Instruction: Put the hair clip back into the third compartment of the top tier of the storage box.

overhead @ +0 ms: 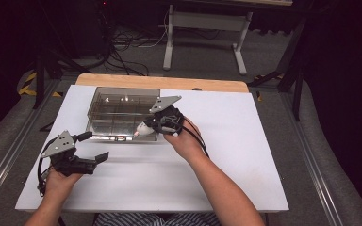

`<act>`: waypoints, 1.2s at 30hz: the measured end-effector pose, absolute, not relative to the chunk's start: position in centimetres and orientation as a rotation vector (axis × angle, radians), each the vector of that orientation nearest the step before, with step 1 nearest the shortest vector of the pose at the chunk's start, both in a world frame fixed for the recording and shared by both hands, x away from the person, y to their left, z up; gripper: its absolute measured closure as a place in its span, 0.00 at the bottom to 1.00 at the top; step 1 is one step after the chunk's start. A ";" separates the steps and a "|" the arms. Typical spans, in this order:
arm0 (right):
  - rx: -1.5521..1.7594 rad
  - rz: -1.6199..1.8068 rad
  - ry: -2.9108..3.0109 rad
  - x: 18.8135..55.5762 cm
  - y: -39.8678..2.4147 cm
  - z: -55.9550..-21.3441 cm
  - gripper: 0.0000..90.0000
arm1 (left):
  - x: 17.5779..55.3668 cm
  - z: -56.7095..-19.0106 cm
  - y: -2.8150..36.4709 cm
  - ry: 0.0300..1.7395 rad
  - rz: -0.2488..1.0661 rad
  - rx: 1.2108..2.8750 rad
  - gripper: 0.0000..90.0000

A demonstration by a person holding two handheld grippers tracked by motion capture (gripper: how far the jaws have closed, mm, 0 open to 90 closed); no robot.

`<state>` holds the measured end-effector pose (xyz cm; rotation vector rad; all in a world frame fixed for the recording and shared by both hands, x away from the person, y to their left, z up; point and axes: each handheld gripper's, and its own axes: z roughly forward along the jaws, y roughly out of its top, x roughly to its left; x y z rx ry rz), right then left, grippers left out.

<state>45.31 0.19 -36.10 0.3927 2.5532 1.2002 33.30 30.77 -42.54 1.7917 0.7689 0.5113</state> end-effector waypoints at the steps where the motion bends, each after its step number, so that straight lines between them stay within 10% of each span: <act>1: 0.399 1.195 2.562 45.3 0.2 -36.1 0.97 | 33.3 -42.6 30.7 0.772 0.508 1.790 0.04; 36: 0.428 1.155 2.559 45.4 -0.2 -36.2 1.00 | 33.2 -42.5 30.8 0.775 0.486 1.790 0.07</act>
